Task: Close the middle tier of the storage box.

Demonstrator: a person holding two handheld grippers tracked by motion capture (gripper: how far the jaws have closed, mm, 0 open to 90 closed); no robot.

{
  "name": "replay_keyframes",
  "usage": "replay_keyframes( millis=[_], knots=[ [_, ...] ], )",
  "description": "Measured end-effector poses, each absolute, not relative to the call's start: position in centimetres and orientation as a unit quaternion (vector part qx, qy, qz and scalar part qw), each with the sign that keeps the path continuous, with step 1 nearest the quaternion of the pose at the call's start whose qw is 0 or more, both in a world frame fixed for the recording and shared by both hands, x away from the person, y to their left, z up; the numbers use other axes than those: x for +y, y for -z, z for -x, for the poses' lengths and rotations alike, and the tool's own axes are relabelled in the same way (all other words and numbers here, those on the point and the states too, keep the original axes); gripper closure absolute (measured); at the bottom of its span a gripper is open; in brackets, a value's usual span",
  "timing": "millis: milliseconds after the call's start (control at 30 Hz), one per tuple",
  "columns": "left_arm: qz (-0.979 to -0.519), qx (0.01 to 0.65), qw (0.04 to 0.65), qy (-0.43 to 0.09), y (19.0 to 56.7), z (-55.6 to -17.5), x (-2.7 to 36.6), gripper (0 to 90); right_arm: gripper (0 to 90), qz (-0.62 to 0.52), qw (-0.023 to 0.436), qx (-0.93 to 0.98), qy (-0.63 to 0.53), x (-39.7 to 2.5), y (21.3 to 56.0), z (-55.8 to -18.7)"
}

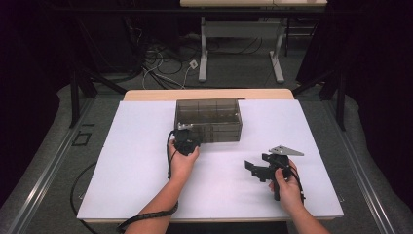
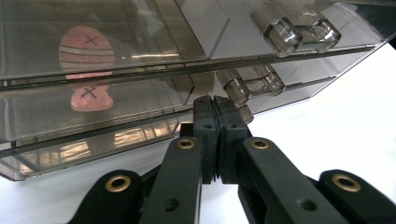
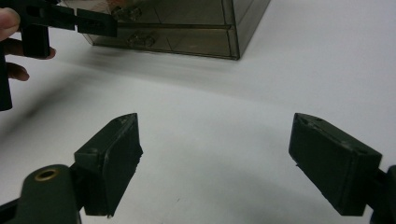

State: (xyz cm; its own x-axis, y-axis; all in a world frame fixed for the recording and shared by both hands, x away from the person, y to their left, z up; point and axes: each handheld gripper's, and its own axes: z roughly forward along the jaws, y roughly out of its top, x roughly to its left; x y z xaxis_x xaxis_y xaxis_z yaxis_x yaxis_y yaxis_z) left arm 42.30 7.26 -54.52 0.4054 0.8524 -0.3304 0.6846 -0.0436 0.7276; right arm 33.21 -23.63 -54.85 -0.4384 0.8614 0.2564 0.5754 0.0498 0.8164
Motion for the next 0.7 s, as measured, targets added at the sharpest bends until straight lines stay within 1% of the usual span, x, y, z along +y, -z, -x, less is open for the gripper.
replay_keyframes(
  millis=[400, 700],
  knots=[
    [-0.718, 0.527, 0.442, -0.103, 54.4, -41.76, 7.69, 81.2, 16.0, -0.507, 0.151, 0.71, -0.465, -23.68, 54.9, -33.32],
    [-0.721, 0.521, 0.442, -0.119, 54.15, -41.53, 7.77, 72.9, 16.0, -0.506, 0.153, 0.708, -0.468, -23.86, 54.86, -33.29]
  ],
)
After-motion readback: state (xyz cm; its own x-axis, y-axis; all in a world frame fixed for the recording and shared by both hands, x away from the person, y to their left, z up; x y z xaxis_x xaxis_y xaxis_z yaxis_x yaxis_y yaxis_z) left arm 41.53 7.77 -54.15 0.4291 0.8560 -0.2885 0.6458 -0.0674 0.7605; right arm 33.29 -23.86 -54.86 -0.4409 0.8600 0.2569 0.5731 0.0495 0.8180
